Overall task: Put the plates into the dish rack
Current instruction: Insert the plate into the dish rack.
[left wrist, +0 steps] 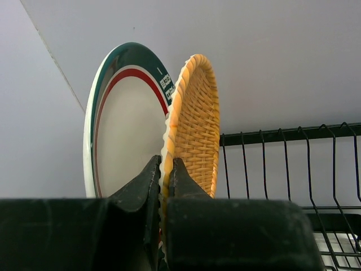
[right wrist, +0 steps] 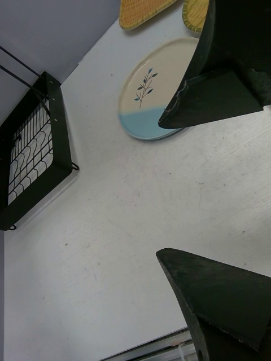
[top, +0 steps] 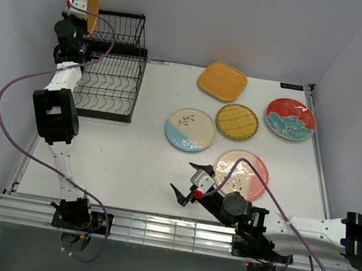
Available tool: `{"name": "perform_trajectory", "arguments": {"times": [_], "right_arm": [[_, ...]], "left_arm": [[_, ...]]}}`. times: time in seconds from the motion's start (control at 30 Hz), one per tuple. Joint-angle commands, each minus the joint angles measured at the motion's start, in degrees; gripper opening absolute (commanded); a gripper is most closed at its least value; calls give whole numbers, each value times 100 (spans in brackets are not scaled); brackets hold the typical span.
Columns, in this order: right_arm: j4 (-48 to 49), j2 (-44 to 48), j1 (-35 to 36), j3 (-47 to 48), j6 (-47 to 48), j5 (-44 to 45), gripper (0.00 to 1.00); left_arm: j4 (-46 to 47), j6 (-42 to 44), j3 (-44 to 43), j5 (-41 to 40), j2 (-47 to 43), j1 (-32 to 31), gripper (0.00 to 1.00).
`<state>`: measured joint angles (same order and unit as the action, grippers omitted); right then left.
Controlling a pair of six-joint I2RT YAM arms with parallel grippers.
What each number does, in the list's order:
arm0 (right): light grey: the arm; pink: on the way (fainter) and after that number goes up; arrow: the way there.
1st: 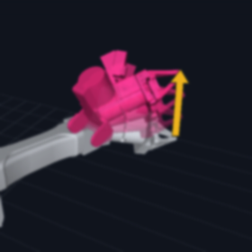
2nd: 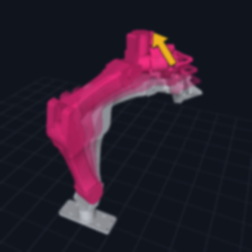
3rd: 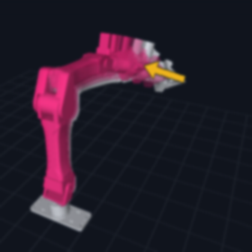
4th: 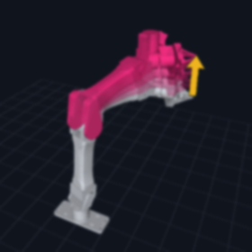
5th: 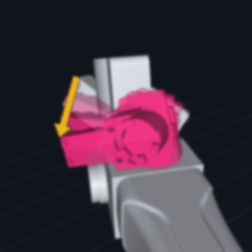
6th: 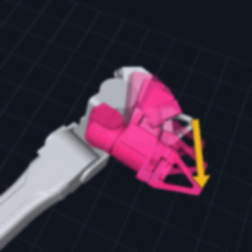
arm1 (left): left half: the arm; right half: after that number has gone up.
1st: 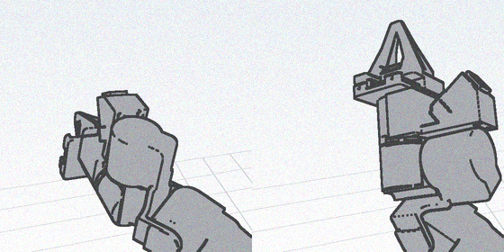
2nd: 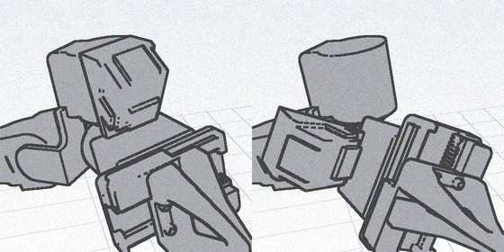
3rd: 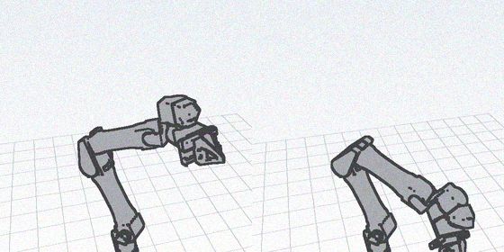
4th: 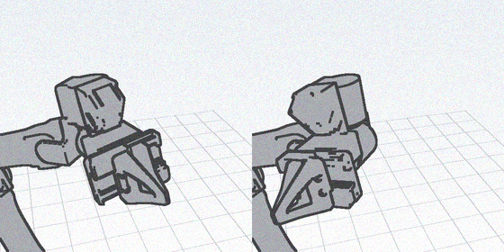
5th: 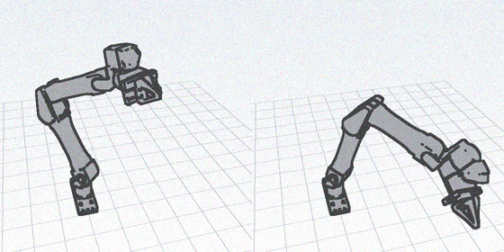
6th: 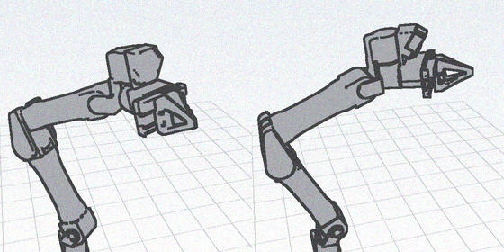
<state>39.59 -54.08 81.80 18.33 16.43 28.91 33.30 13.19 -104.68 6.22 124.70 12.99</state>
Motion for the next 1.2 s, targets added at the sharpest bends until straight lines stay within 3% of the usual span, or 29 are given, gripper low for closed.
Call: {"name": "perform_trajectory", "arguments": {"times": [0.0,0.2,0.23,0.37,0.7,0.97,1.13,1.17], "right_arm": [[154,56,3,197,-104,-8,92],[154,-23,3,242,-104,-16,92],[154,-41,3,250,-104,-17,92],[154,-58,3,268,-96,-25,92],[154,-23,3,250,-104,-43,92],[154,-41,3,268,-122,-8,92],[154,-93,3,303,-140,106,92],[154,-111,-15,312,-140,133,92]], "left_arm": [[10,-71,9,46,-297,-7,15],[1,-27,-17,29,-368,1,34],[1,-44,-34,20,-394,10,46],[-95,-124,-122,72,-456,28,64],[-385,-343,-473,2,-587,124,83],[-684,-668,-606,204,-912,282,87],[-913,-967,-185,546,-1596,344,91],[-930,-1020,138,625,-1755,344,95]]}}
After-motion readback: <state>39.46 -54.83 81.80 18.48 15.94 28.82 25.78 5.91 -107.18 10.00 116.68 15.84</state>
